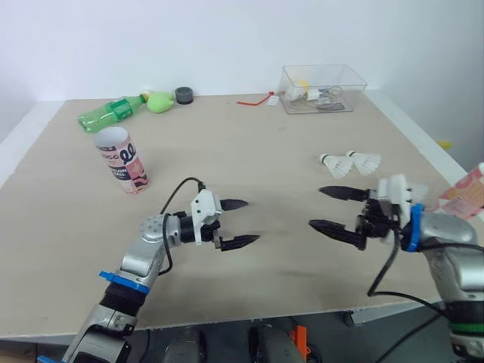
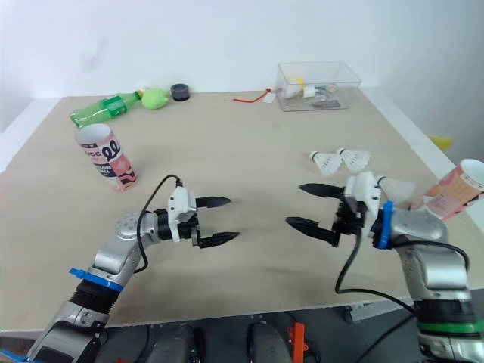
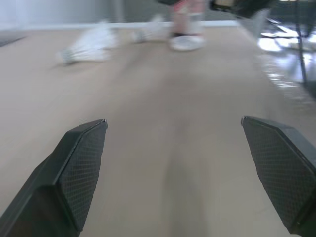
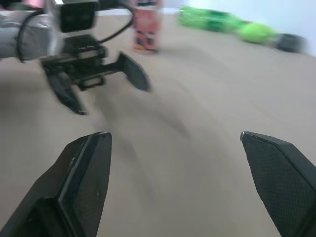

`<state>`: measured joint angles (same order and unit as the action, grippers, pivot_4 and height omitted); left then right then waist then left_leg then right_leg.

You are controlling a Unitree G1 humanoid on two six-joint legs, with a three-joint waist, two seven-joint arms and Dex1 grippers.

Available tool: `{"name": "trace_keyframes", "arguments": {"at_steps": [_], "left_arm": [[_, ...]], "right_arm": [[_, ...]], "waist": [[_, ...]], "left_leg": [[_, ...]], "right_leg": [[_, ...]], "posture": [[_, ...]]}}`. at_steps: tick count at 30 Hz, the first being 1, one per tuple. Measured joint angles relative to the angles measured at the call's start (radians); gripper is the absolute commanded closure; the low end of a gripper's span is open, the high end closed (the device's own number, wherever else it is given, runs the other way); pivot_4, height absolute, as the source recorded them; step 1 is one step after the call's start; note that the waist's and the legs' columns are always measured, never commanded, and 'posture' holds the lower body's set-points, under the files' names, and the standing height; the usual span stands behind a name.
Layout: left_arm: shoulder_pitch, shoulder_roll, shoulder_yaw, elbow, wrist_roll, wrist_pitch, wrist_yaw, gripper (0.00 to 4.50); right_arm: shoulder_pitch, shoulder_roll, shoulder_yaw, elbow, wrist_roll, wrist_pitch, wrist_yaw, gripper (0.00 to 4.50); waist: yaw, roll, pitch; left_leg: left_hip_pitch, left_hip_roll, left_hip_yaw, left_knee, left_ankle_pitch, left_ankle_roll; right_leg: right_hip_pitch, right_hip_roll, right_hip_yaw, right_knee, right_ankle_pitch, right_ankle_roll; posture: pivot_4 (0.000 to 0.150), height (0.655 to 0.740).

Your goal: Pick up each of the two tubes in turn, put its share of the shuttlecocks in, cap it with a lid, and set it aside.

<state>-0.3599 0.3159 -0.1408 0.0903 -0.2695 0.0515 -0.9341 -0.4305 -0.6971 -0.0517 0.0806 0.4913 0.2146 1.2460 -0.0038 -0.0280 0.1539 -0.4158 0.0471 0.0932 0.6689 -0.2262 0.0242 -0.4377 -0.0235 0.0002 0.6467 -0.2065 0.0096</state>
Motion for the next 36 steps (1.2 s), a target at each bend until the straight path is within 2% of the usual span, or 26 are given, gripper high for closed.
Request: {"name": "trace_keyframes", "arguments": {"at_steps": [6,7,11,14,18,26,29,36], "left_arm": [[0.139,-0.037,0.11,-0.182,0.032,0.074,0.276,0.0],[0.195,-0.069,0.146,-0.245,0.046,0.091,0.368,0.0],[0.323,-0.146,0.189,-0.37,0.091,0.138,0.565,0.0],[0.393,-0.17,0.203,-0.431,0.121,0.165,0.657,0.0],[0.412,-0.198,0.3,-0.445,0.104,0.204,0.766,0.0],[0.299,-0.096,0.418,-0.291,0.049,0.253,0.762,0.0],[0.214,-0.03,0.423,-0.15,0.043,0.25,0.716,0.0],[0.05,0.027,0.42,0.097,0.045,0.197,0.648,0.0]], "right_arm": [[-0.215,0.142,0.146,0.199,-0.067,0.015,0.061,0.02],[-0.261,0.192,0.172,0.25,-0.089,0.002,0.059,0.02],[-0.345,0.277,0.204,0.352,-0.136,-0.037,0.045,0.02],[-0.375,0.308,0.209,0.406,-0.172,-0.078,0.03,0.02],[-0.402,0.332,0.209,0.519,-0.234,-0.168,-0.007,0.02],[-0.405,0.345,0.207,0.573,-0.264,-0.226,-0.013,0.02],[-0.39,0.346,0.206,0.554,-0.264,-0.23,-0.021,0.02],[-0.344,0.331,0.205,0.491,-0.265,-0.224,-0.044,0.02]], "waist": [[0.007,0.0,0.0],[0.008,0.0,0.0],[0.01,0.0,0.0],[0.012,0.0,0.0],[0.01,0.0,0.0],[0.01,0.0,0.0],[0.01,0.0,0.0],[0.01,-0.001,0.0]], "left_leg": [[-0.005,0.001,-0.001,0.0,-0.001,-0.001],[-0.004,0.001,0.0,0.0,-0.002,-0.001],[-0.005,0.0,0.0,0.0,-0.002,-0.001],[-0.005,0.0,0.0,0.001,-0.002,-0.001],[-0.004,0.001,0.002,0.002,0.0,-0.001],[-0.004,0.003,0.001,0.002,0.001,-0.002],[-0.004,0.003,0.001,0.002,0.001,-0.002],[-0.005,0.002,0.003,0.001,0.001,-0.003]], "right_leg": [[-0.003,0.0,0.0,0.0,0.002,-0.006],[-0.003,-0.001,0.0,0.0,0.002,-0.006],[-0.003,-0.003,-0.001,0.0,0.002,-0.005],[-0.002,-0.004,-0.002,0.0,0.003,-0.004],[-0.003,-0.003,-0.002,0.0,0.003,-0.005],[-0.003,0.001,-0.003,0.001,0.007,-0.008],[-0.003,0.001,-0.003,0.001,0.007,-0.009],[-0.004,-0.001,-0.002,0.001,0.007,-0.008]], "posture": [[0.15,0.74],[0.15,0.74],[0.15,0.74],[0.15,0.74],[0.15,0.74],[0.15,0.74],[0.15,0.74],[0.15,0.74]]}}
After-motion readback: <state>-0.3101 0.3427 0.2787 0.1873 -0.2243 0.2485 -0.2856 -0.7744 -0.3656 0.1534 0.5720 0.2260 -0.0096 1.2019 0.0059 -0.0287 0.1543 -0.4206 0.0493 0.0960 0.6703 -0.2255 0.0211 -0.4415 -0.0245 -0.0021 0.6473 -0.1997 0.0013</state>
